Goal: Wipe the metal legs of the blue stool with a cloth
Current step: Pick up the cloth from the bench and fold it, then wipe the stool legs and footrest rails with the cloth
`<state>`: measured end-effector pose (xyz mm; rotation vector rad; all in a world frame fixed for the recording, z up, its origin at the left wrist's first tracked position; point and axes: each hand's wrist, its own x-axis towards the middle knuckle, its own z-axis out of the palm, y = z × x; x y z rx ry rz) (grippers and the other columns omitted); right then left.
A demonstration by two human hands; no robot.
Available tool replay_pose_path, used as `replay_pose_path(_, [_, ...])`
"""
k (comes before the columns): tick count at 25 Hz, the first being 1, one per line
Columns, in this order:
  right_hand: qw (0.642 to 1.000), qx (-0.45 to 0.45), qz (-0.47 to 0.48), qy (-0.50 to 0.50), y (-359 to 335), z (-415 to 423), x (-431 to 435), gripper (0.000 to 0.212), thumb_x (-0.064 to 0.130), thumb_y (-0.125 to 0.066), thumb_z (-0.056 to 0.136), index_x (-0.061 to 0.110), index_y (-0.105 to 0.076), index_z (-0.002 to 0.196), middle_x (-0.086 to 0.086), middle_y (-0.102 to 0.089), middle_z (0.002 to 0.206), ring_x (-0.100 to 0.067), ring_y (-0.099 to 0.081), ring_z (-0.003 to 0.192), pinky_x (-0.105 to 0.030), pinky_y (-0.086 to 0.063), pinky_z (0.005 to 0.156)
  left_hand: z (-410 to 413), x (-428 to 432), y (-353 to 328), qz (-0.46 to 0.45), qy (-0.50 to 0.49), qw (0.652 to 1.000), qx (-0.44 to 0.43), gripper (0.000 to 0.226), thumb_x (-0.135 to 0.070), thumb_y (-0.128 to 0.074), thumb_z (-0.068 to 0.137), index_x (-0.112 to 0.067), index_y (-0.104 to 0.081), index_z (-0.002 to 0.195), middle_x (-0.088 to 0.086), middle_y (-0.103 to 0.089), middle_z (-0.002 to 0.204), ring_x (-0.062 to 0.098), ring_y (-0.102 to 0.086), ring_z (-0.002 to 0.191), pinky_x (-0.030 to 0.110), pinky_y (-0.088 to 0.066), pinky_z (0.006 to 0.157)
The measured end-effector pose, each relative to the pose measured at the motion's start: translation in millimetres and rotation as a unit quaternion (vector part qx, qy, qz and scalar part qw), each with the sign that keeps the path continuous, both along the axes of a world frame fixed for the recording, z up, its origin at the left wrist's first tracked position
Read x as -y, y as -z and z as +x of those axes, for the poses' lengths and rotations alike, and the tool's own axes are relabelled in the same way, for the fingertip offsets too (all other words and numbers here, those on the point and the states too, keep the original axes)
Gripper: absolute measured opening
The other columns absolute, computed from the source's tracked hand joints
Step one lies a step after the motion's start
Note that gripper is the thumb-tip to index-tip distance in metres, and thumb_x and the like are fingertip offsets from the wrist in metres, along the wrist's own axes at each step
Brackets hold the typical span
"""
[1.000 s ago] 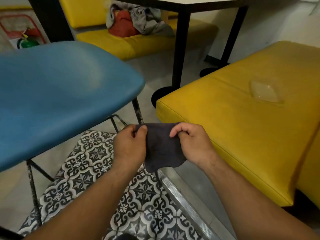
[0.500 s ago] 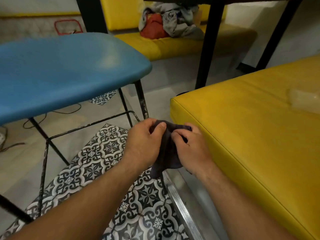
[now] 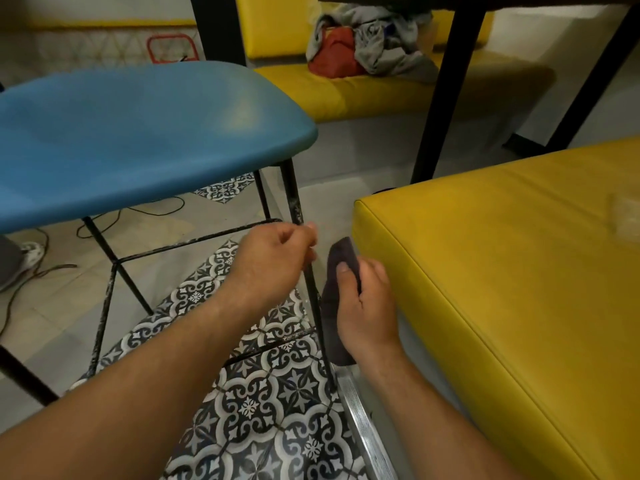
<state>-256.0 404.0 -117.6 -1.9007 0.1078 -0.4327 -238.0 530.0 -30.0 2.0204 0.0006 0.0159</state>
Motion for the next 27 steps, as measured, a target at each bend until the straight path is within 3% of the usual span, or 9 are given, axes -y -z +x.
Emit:
replay_pose_path(3, [0.999, -0.039, 0.027, 0.023, -16, 18, -4, 0.032, 0.047, -0.04, 0.097, 0.021, -0.057, 0.091, 0.004, -0.051, 0.1, -0.013, -0.057, 0.081, -0.03, -0.053, 0.062, 6, -26, 2, -0.002, -0.111, 0.994, 0.02, 0.031, -0.047, -0.048, 0.096, -0.025, -0.068, 0.085, -0.002, -0.07, 0.081, 0.015, -0.066, 0.07, 0.027, -0.05, 0.056])
replay_pose_path(6, [0.996, -0.045, -0.078, 0.03, -32, 42, -1, 0.043, 0.047, -0.036, 0.099, 0.015, -0.063, 0.108, -0.003, -0.047, 0.132, -0.02, -0.052, 0.109, -0.038, -0.051, 0.084, 19, -44, 1, -0.012, -0.152, 0.988, 0.03, 0.029, -0.045, -0.05, 0.095, -0.023, -0.067, 0.085, -0.002, -0.071, 0.085, 0.019, -0.066, 0.08, 0.035, -0.054, 0.077])
replay_pose_path(7, [0.99, -0.028, -0.126, 0.058, -36, 48, 3, 0.042, 0.045, -0.035, 0.1, 0.016, -0.064, 0.107, -0.005, -0.047, 0.13, -0.02, -0.049, 0.111, -0.033, -0.047, 0.084, 22, -47, 1, -0.01, -0.155, 0.987, 0.037, 0.029, -0.044, -0.05, 0.095, -0.023, -0.067, 0.086, -0.002, -0.071, 0.085, 0.021, -0.066, 0.082, 0.038, -0.053, 0.083])
replay_pose_path(9, [0.984, -0.004, -0.15, 0.098, -47, 56, 10, 0.035, 0.042, -0.035, 0.101, 0.021, -0.061, 0.091, -0.002, -0.055, 0.107, -0.014, -0.052, 0.091, -0.017, -0.037, 0.065, 28, -52, 2, -0.003, -0.149, 0.988, 0.046, 0.028, -0.044, -0.051, 0.095, -0.023, -0.067, 0.087, -0.002, -0.071, 0.086, 0.022, -0.066, 0.084, 0.037, -0.052, 0.085])
replay_pose_path(12, [0.992, -0.021, -0.106, 0.065, -68, 68, 13, 0.03, 0.039, -0.037, 0.102, 0.027, -0.055, 0.082, 0.009, -0.057, 0.076, -0.003, -0.052, 0.067, -0.014, -0.03, 0.048, 35, -54, 4, -0.001, -0.129, 0.99, 0.055, 0.024, -0.045, -0.051, 0.094, -0.028, -0.069, 0.094, -0.005, -0.072, 0.093, 0.019, -0.066, 0.09, 0.033, -0.051, 0.086])
replay_pose_path(18, [1.0, 0.01, -0.014, 0.0, -73, 68, -38, 0.029, 0.036, -0.045, 0.1, 0.025, -0.058, 0.076, 0.007, -0.058, 0.067, 0.005, -0.055, 0.051, -0.008, -0.032, 0.033, 46, -62, 8, -0.026, -0.122, 0.99, 0.068, 0.028, -0.039, -0.049, 0.089, -0.023, -0.071, 0.096, 0.005, -0.073, 0.103, 0.029, -0.065, 0.1, 0.045, -0.049, 0.096])
replay_pose_path(21, [0.999, 0.021, 0.013, 0.028, -63, 68, -43, 0.029, 0.026, -0.052, 0.098, 0.022, -0.058, 0.07, 0.006, -0.058, 0.062, 0.005, -0.052, 0.047, -0.009, -0.03, 0.034, 48, -68, 10, -0.018, -0.127, 0.99, 0.067, 0.024, -0.036, -0.05, 0.093, -0.024, -0.071, 0.093, 0.004, -0.073, 0.101, 0.028, -0.066, 0.098, 0.046, -0.049, 0.096])
replay_pose_path(25, [0.988, -0.099, 0.106, 0.059, -68, 83, -7, 0.023, 0.023, -0.059, 0.092, 0.012, -0.067, 0.074, -0.006, -0.07, 0.072, -0.022, -0.068, 0.067, -0.035, -0.055, 0.053, 52, -73, 10, -0.025, -0.134, 0.989, 0.053, 0.026, -0.038, -0.049, 0.097, -0.022, -0.07, 0.095, -0.001, -0.073, 0.095, 0.02, -0.067, 0.091, 0.04, -0.049, 0.096])
replay_pose_path(27, [0.975, -0.129, 0.162, 0.075, -77, 87, 13, 0.018, 0.021, -0.063, 0.088, 0.012, -0.069, 0.074, -0.005, -0.071, 0.067, -0.023, -0.069, 0.064, -0.033, -0.055, 0.053, 52, -72, 11, -0.022, -0.13, 0.99, 0.052, 0.028, -0.038, -0.048, 0.098, -0.022, -0.07, 0.095, -0.003, -0.073, 0.093, 0.019, -0.067, 0.089, 0.04, -0.049, 0.095])
